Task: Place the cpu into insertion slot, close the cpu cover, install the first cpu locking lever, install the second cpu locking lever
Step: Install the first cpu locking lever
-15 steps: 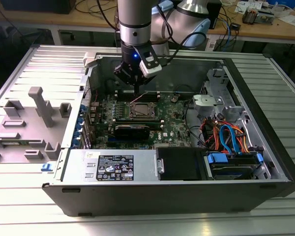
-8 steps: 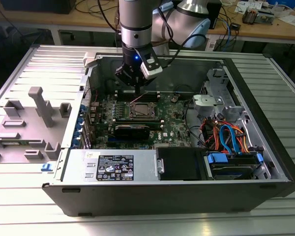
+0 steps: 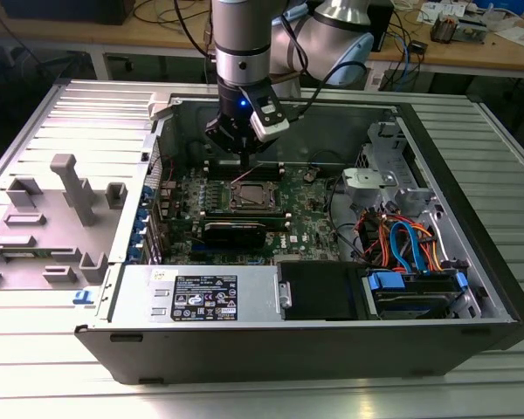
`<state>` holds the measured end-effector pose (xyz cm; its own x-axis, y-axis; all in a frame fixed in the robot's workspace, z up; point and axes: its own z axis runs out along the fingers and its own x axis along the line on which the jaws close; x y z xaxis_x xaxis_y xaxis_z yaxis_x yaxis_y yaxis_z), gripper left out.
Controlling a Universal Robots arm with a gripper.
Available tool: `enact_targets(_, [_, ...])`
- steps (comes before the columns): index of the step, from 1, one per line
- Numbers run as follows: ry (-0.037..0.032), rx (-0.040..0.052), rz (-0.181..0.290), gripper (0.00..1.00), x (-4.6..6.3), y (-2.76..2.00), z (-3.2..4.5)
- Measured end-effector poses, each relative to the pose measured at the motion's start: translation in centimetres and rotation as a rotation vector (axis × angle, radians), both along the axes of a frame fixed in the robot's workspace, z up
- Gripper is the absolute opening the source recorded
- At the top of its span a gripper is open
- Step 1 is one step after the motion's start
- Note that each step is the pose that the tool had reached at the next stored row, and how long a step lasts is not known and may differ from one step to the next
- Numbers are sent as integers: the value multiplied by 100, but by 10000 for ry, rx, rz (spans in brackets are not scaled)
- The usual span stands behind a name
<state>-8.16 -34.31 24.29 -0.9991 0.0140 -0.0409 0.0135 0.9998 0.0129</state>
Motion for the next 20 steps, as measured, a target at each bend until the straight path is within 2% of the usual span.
enact_targets(13, [2,-1,56,11,29,46,-35])
enact_targets(20, [28,-1,30,11,67,61,-52])
